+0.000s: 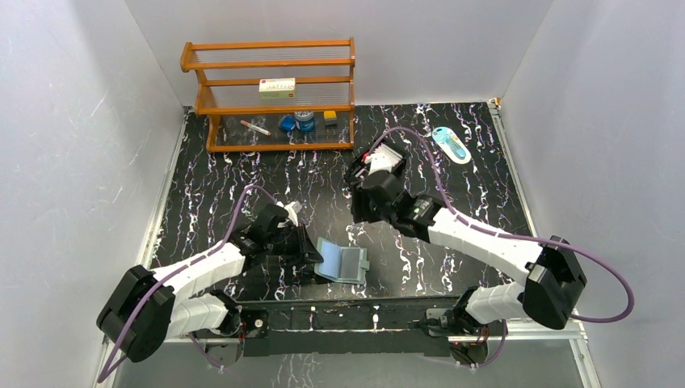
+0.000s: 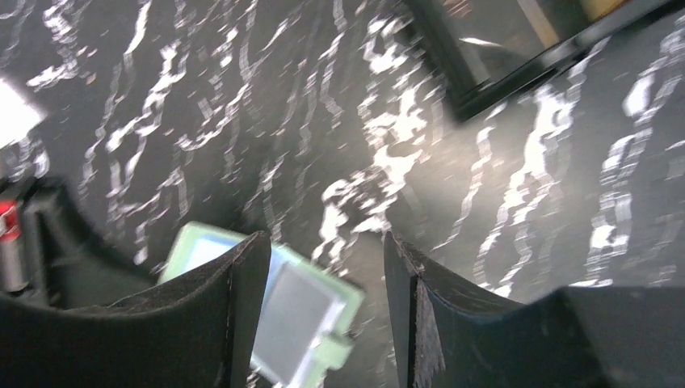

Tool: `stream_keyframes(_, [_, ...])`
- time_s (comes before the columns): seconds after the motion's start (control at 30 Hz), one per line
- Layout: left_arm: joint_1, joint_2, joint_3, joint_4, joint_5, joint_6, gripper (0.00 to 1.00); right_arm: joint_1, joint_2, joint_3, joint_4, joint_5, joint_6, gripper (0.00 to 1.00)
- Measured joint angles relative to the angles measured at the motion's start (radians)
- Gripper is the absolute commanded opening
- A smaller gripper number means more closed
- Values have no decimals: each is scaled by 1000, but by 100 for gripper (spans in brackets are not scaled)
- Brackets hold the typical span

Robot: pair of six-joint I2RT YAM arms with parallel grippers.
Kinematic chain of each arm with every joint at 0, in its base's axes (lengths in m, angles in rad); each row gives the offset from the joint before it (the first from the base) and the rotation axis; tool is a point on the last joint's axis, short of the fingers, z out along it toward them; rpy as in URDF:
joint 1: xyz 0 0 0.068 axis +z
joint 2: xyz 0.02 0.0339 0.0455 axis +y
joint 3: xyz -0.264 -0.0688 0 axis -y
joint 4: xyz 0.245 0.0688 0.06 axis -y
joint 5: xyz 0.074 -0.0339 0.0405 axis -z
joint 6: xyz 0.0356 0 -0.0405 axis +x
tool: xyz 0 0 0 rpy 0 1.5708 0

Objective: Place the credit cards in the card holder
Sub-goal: Turn over the card slot in the card holder, then pick up the credit card from the storage box.

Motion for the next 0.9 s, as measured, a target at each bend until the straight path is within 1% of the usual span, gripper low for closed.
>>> stream_keyframes(0.1, [0,-13,-15,6,4,-11,21,-87,23,50,-17,6,-118,64])
stream_keyframes(0.23, [0,-18,-26,6,6,-14,23,-192,60,109,-16,8,-264,65])
stream_keyframes(0.3, [0,-17,-26,9,7,-13,27,-233,114,170,-14,23,-338,65])
stream_keyframes(0.37, [0,-13,-26,11,7,-10,30,-257,180,231,-14,44,-400,66])
stream_keyframes(0.4, [0,-8,-26,10,8,-6,28,-266,222,268,-14,56,-436,66])
stream_keyframes(0.47, [0,1,-26,10,8,0,15,-278,309,343,-13,82,-508,66])
stream_keyframes(0.5, [0,3,-26,8,7,3,10,-281,349,372,-10,95,-546,66])
stream_keyframes(0.6, [0,3,-26,14,8,9,2,-288,451,430,5,134,-651,65])
stream_keyframes(0.67, [0,2,-26,22,11,10,0,-295,514,455,17,139,-720,65])
stream_keyframes(0.9, [0,-35,-50,53,26,-8,0,-339,679,555,18,153,-879,66])
